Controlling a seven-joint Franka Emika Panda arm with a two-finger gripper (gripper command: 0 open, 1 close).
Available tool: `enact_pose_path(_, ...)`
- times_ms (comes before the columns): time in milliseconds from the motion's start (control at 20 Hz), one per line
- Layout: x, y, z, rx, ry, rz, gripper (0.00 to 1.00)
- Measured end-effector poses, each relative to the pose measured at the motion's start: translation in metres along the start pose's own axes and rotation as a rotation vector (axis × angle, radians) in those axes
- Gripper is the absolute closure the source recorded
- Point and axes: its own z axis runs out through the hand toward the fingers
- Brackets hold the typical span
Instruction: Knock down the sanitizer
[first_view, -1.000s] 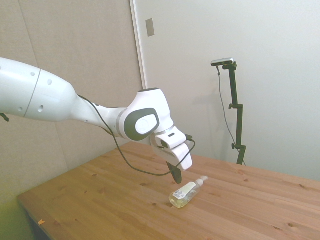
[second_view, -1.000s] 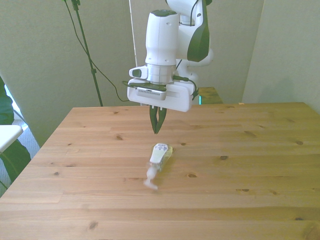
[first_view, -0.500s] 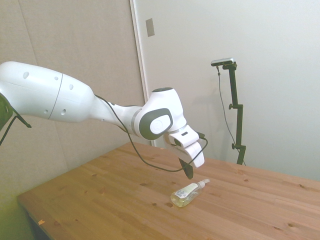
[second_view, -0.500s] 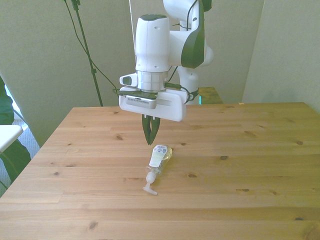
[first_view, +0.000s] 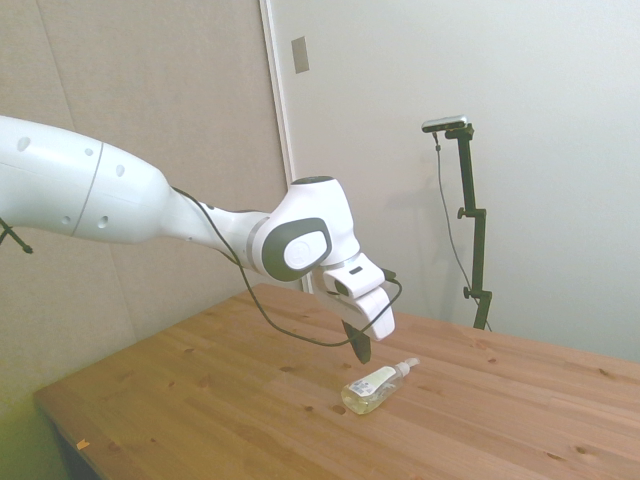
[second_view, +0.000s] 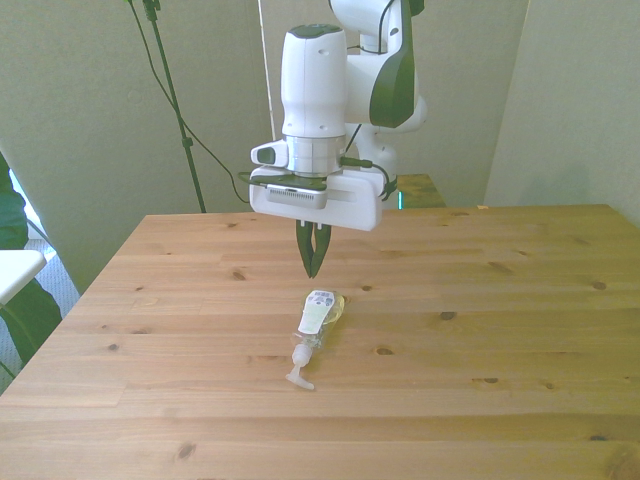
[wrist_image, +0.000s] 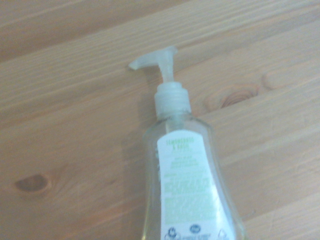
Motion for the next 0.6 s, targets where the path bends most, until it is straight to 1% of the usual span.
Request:
enact_pose_path(200,-0.023,0.013,-0.009,-0.001,-0.017,-0.019,0.0)
enact_pose_path(600,-0.05,0.05,-0.015,-0.031,-0.036,-0.044,0.0)
